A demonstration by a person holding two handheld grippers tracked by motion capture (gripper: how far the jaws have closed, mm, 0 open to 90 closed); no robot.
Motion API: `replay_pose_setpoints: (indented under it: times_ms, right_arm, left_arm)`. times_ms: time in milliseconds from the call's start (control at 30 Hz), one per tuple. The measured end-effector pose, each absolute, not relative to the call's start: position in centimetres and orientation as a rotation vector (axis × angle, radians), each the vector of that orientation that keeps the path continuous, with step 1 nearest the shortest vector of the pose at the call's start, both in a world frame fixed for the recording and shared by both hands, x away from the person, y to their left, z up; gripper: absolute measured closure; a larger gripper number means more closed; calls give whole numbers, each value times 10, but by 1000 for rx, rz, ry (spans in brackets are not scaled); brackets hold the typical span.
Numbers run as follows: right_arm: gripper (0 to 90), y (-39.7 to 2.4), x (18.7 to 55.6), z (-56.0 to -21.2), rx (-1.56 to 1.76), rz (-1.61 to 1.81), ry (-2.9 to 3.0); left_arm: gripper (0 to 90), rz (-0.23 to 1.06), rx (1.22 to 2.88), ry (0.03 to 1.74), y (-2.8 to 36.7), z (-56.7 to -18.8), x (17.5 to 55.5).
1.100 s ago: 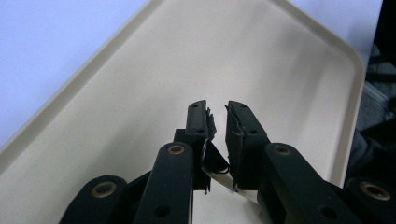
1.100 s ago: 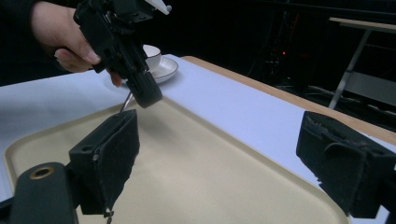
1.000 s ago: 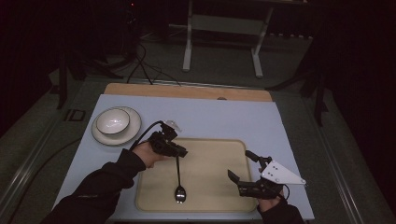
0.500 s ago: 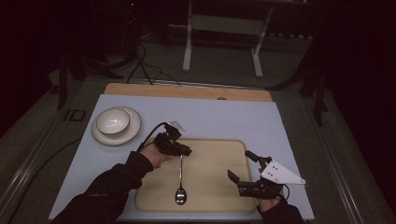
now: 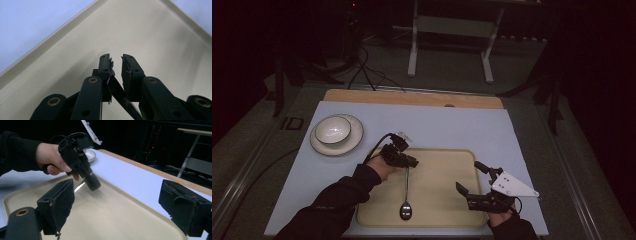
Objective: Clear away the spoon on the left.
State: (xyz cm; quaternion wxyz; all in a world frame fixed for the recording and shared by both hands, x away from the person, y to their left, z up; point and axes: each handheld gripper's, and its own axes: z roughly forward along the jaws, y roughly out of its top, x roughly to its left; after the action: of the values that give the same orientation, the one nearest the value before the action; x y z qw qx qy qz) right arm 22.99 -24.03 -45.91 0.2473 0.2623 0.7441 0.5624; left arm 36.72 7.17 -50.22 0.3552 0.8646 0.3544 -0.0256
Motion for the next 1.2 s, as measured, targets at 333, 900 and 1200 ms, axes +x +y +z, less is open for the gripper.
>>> replay_pose_setpoints:
  times_ms: [333,900,1200]
  right_arm:
    - [133,-240,230,-459,719,1536,2034]
    - [134,-241,230,-459,713,1537,2029]
    - [134,-241,231,-459,717,1536,2031]
  left_arm:
    - [775,-64,2216,963,80,-514,375]
    - [674,-22,2189,926,80,-530,380]
    - [537,36,2203,954,75,-532,383]
